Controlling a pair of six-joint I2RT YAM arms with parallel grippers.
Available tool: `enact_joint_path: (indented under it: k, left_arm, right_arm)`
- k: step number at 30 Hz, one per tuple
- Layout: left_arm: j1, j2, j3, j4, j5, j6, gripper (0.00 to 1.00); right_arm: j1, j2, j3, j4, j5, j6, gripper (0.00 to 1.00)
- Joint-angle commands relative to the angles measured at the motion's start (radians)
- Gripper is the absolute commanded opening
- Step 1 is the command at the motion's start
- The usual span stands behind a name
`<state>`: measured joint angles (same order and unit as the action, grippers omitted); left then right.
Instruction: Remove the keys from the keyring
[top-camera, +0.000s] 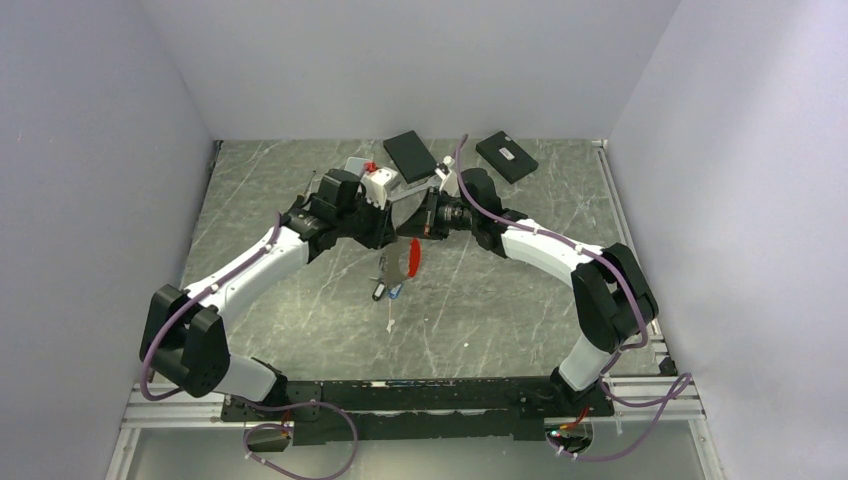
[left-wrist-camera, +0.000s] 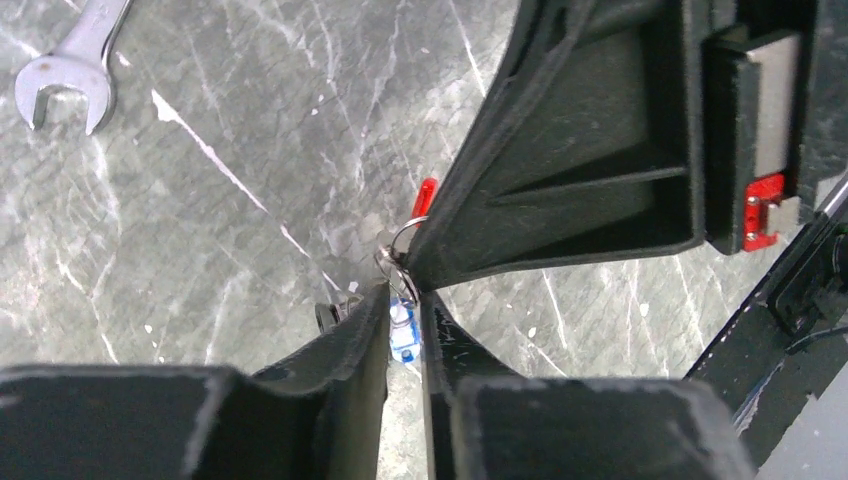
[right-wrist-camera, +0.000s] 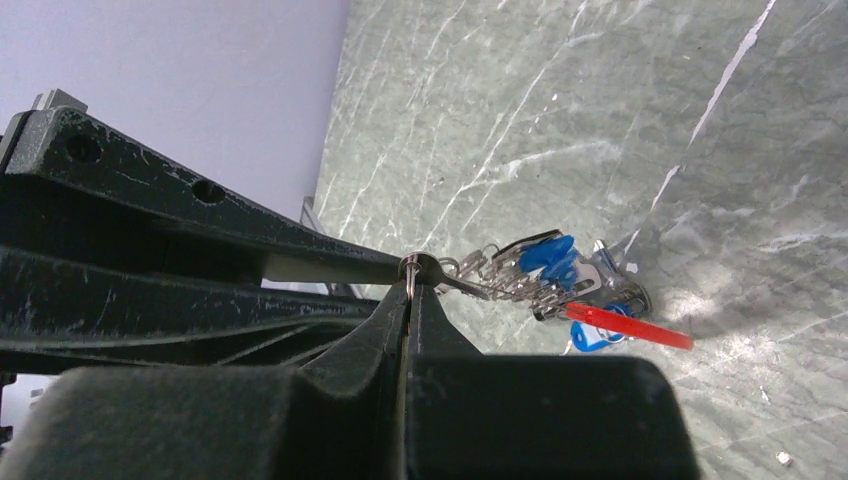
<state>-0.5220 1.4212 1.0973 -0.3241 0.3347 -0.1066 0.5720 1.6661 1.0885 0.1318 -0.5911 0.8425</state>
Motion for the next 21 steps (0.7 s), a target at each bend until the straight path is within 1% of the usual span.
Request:
enact_joint_path:
  k: [1, 7, 9, 12, 14, 19, 20, 21]
  left_arm:
    - [0.028, -0.022, 0.03, 0.023, -0.072, -0.018, 0.19]
    - [0.038, -0.036, 0.007, 0.039, -0.047, -0.016, 0.07]
    - [0.039, -0.036, 0.008, 0.047, -0.03, -0.001, 0.06]
    - [0.035, -0.033, 0.019, 0.057, 0.062, 0.034, 0.15]
    - [0.026, -0.033, 0.028, 0.053, 0.078, 0.053, 0.19]
    - [0.022, -0.026, 0.047, 0.042, 0.087, 0.094, 0.21]
    - [0.02, -0.023, 0.052, 0.036, 0.092, 0.137, 0.21]
    - [0.018, -0.02, 0.053, 0.033, 0.094, 0.146, 0.21]
  right_arm:
    - [0.009, -0.029, 0.038, 0.004, -0.024, 0.018, 0.0]
    - [0.01, -0.029, 0.035, 0.011, -0.033, 0.016, 0.0]
    - [0.01, -0.027, 0.032, 0.021, -0.04, 0.018, 0.0]
    - [0.012, -0.026, 0.028, 0.031, -0.047, 0.017, 0.0]
    - [0.012, -0.024, 0.027, 0.036, -0.051, 0.015, 0.0]
    - [0.018, -0.024, 0.026, 0.051, -0.069, 0.009, 0.0]
    - [0.02, -0.024, 0.028, 0.05, -0.072, 0.007, 0.0]
    - [0.02, -0.025, 0.028, 0.054, -0.076, 0.007, 0.0]
